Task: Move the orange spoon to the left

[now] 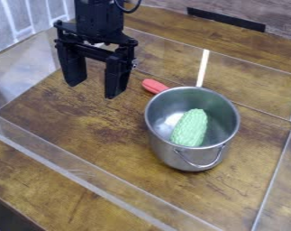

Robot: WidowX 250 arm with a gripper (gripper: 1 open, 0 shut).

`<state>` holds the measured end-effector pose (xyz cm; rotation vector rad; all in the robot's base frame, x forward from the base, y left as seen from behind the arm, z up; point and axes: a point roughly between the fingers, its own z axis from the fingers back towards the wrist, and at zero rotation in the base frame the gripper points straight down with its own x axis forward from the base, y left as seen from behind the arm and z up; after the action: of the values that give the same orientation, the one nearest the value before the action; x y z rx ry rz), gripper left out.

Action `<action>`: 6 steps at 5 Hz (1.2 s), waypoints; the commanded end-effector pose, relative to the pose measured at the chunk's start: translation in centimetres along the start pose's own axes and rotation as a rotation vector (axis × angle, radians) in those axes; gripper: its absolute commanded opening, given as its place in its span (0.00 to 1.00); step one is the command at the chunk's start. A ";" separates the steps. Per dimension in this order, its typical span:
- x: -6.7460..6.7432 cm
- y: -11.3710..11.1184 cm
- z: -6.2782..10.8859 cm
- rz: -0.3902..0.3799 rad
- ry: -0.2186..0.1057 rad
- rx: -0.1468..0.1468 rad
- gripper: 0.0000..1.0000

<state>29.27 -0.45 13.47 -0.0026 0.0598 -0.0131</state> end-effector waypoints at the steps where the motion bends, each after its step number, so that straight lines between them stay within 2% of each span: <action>1: 0.5 0.6 -0.6 0.031 0.022 -0.004 1.00; 2: 3.3 0.7 0.2 0.024 -0.016 0.006 1.00; 4: 8.7 -1.4 2.4 -0.081 -0.110 0.031 1.00; 5: 10.1 -1.3 2.9 -0.122 -0.142 0.033 1.00; 6: 10.6 -0.9 3.0 -0.145 -0.151 0.036 1.00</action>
<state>39.53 -2.16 13.64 0.0250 -0.0271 -0.1748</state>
